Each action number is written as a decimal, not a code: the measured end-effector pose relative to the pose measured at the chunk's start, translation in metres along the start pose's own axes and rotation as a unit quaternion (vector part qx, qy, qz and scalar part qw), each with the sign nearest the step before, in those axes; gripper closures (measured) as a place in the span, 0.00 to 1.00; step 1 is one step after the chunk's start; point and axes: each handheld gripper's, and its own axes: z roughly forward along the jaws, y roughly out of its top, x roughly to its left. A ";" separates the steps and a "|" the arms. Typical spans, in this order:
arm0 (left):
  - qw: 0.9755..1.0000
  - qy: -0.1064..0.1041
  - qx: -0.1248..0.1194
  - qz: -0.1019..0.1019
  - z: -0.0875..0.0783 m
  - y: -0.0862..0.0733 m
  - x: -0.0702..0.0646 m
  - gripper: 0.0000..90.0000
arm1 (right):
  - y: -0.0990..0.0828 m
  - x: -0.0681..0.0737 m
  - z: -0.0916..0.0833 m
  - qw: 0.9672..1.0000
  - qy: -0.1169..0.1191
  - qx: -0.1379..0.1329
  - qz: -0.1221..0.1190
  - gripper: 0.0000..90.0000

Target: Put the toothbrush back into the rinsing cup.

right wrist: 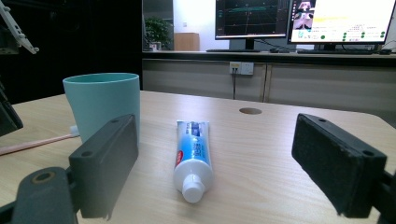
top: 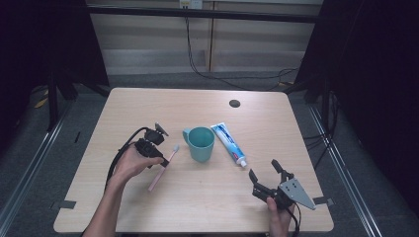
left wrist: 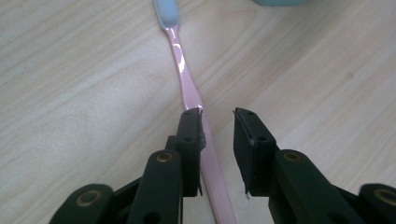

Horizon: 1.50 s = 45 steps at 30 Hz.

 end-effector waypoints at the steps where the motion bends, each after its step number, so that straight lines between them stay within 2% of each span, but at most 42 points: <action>1: 1.000 0.001 0.006 -0.003 0.002 0.002 0.001 0.81 | 0.000 0.000 0.000 1.000 0.000 0.000 0.000 0.15; 5: 1.000 0.008 0.023 -0.001 0.009 0.003 0.002 0.81 | 0.000 0.000 0.000 1.000 0.000 0.000 0.000 0.15; 11: 0.999 0.018 0.032 0.001 0.015 0.005 0.002 0.78 | 0.000 0.000 0.000 1.000 0.000 0.000 0.000 0.15; 18: 0.999 0.030 0.040 0.014 0.021 0.006 -0.001 0.77 | 0.000 0.000 0.000 1.000 0.000 0.000 0.000 0.15; 21: 0.998 0.047 0.046 0.016 0.024 0.006 -0.002 0.77 | 0.000 0.000 0.000 1.000 0.000 0.000 0.000 0.15; 28: 0.997 0.064 0.048 0.022 0.025 0.008 -0.007 0.77 | 0.000 0.000 0.000 1.000 0.000 0.000 0.000 0.15; 31: 0.994 0.084 0.055 0.031 0.027 0.009 -0.012 0.77 | 0.000 0.000 0.000 1.000 0.000 0.000 0.000 0.15; 34: 0.993 0.095 0.058 0.029 0.027 0.010 -0.014 0.80 | 0.000 0.000 0.000 1.000 0.000 0.000 0.000 0.15; 38: 0.993 0.099 0.062 0.031 0.028 0.012 -0.015 0.81 | 0.000 0.000 0.000 1.000 0.000 0.000 0.000 0.15; 45: 0.993 0.095 0.057 0.035 0.029 0.013 -0.016 0.85 | 0.000 0.000 0.000 1.000 0.000 0.000 0.000 0.15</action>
